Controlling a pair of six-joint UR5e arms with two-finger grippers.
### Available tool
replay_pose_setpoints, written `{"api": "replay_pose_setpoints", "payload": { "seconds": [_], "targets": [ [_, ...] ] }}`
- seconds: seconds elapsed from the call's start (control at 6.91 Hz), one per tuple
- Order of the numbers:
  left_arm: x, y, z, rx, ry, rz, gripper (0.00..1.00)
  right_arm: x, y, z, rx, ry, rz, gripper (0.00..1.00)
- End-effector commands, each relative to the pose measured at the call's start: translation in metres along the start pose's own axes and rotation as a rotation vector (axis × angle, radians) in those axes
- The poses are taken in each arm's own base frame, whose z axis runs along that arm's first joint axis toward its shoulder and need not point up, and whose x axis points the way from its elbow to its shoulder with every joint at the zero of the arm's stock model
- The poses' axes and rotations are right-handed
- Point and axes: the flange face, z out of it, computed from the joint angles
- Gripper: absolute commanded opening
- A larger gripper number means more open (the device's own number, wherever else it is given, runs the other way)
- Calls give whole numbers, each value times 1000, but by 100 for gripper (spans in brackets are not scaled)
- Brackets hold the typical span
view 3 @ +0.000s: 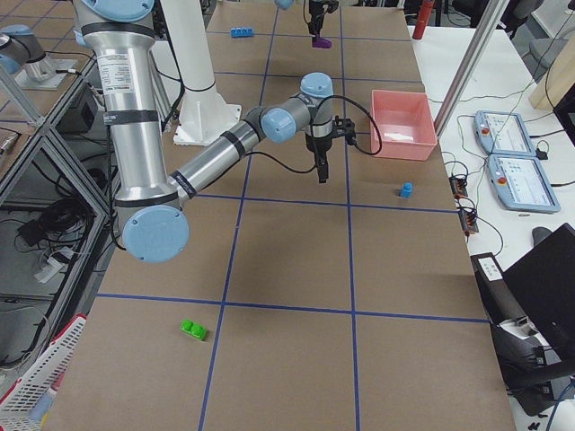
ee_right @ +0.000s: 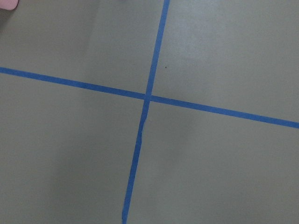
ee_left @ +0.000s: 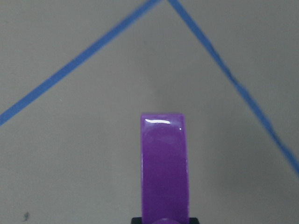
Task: Put all blocks into box
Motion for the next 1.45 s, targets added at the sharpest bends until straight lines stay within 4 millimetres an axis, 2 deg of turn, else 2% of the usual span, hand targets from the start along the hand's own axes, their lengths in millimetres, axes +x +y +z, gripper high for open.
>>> {"api": "replay_pose_setpoints", "payload": {
  "seconds": [0.0, 0.29, 0.43, 0.58, 0.87, 1.01, 1.16, 1.3],
  "targets": [
    [54, -63, -19, 50, 36, -222, 0, -11, -23, 7, 4, 0, -2, 100],
    [109, -146, -38, 50, -64, -277, 0, -16, -28, 5, 10, -5, -7, 100],
    [134, -190, -39, 41, -73, -286, 0, -16, -28, 7, 8, -5, -7, 100],
    [153, -233, -31, 34, -77, -291, 0, -23, -42, 8, 13, -6, -7, 100],
    [211, -335, -17, 1, -91, -309, 0, -29, -60, 15, 12, 0, -3, 100],
    [249, -371, -4, -34, -102, -325, 0, -28, -64, 15, 13, 2, 2, 100],
    [260, -387, 5, -32, -136, -334, 0, -28, -68, 15, 14, 1, 4, 100],
    [275, -405, 31, -19, -166, -314, 0, -28, -71, 19, 10, 4, 7, 100]
  ]
}}
